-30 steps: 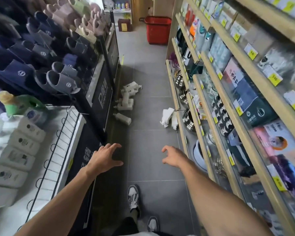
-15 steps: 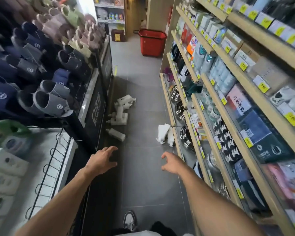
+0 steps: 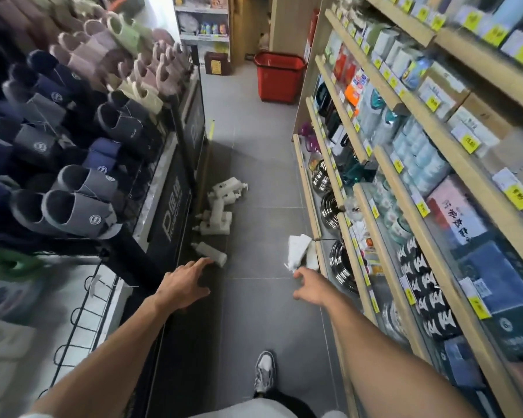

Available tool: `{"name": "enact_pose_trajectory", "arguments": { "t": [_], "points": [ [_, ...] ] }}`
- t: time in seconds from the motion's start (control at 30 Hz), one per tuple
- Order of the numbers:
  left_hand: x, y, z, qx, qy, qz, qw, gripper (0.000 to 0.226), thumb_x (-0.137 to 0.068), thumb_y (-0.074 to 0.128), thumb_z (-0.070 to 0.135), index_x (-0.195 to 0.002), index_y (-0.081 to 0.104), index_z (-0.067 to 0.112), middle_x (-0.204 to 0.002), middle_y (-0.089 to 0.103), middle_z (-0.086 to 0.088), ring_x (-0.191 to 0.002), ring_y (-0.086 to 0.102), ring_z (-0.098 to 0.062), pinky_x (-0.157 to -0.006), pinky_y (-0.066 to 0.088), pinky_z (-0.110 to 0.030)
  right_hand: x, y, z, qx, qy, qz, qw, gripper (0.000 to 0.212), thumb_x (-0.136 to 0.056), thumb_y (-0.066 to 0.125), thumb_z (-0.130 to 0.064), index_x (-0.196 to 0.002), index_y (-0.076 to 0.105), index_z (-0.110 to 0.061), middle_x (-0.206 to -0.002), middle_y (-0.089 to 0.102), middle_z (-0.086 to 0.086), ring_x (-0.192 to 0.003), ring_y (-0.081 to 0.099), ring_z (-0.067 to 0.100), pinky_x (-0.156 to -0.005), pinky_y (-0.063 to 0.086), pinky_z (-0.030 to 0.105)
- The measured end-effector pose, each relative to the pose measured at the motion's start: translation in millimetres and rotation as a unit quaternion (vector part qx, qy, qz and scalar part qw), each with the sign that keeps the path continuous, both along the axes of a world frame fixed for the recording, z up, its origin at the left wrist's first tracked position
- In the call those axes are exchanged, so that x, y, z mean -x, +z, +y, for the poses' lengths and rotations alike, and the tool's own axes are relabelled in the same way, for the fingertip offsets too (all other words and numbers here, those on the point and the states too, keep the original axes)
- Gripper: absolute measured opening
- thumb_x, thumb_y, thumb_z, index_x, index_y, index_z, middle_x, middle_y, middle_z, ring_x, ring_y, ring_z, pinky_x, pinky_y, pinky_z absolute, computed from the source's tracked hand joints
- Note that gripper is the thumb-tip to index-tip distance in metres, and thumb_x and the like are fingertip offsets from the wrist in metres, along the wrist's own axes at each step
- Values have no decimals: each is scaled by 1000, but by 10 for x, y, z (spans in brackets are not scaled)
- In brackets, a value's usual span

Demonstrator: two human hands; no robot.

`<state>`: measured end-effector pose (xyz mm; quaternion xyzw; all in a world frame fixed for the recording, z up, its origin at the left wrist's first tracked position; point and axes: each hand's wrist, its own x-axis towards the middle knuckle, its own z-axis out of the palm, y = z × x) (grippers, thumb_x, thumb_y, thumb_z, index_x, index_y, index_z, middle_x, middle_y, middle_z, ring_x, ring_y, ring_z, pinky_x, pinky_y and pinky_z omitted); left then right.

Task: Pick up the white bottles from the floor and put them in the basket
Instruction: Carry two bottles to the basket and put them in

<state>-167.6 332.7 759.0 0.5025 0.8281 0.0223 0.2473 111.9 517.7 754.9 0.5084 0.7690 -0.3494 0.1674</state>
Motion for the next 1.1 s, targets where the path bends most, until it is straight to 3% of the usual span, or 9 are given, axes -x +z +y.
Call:
{"name": "enact_pose_trajectory", "arguments": {
  "t": [0.13, 0.43, 0.57, 0.73, 0.9, 1.1],
  "points": [
    [259, 123, 407, -3, 3, 32, 999, 80, -85, 72, 43, -149, 25, 42, -131, 57, 3, -121, 57, -22, -92, 51, -47, 175, -7, 474, 4, 6, 20, 1000, 53, -78, 77, -27, -127, 56, -27, -120, 63, 1, -104, 62, 21, -88, 49, 31],
    [558, 7, 956, 30, 18, 28, 999, 84, -86, 73, 41, -152, 22, 43, -135, 54, 3, -124, 54, -21, -94, 49, -46, 528, -95, 1238, 21, 6, 38, 999, 49, -81, 73, -24, -125, 54, -25, -107, 63, 0, -97, 61, 21, -82, 47, 31],
    [710, -67, 1290, 39, 16, 20, 999, 83, -84, 72, 41, -151, 22, 44, -135, 55, 4, -126, 53, -21, -96, 47, -47, 685, -156, 1525, 33, 6, 31, 999, 53, -81, 74, -21, -129, 53, -21, -107, 60, 2, -101, 61, 24, -86, 48, 33],
    [1109, -121, 1850, 36, -5, 12, 999, 83, -83, 72, 40, -150, 24, 44, -137, 53, 4, -126, 54, -21, -96, 48, -47, 1030, -172, 1963, 44, -16, 37, 998, 51, -81, 74, -20, -127, 51, -24, -111, 60, 3, -97, 60, 23, -78, 44, 30],
    [1608, -88, 2400, 21, -16, 6, 1000, 83, -83, 72, 37, -151, 26, 40, -139, 52, 3, -126, 54, -22, -95, 50, -48, 1275, -214, 2378, 32, -52, 23, 998, 49, -80, 75, -24, -122, 52, -31, -113, 62, 1, -91, 66, 22, -82, 54, 35],
    [2272, -96, 2879, 30, -32, 11, 999, 86, -82, 75, 42, -152, 24, 43, -138, 54, 4, -124, 55, -20, -94, 51, -48, 1662, -258, 2753, 41, -82, 27, 995, 46, -83, 73, -21, -123, 52, -30, -115, 61, 3, -84, 62, 18, -68, 49, 30]
  ]
}}
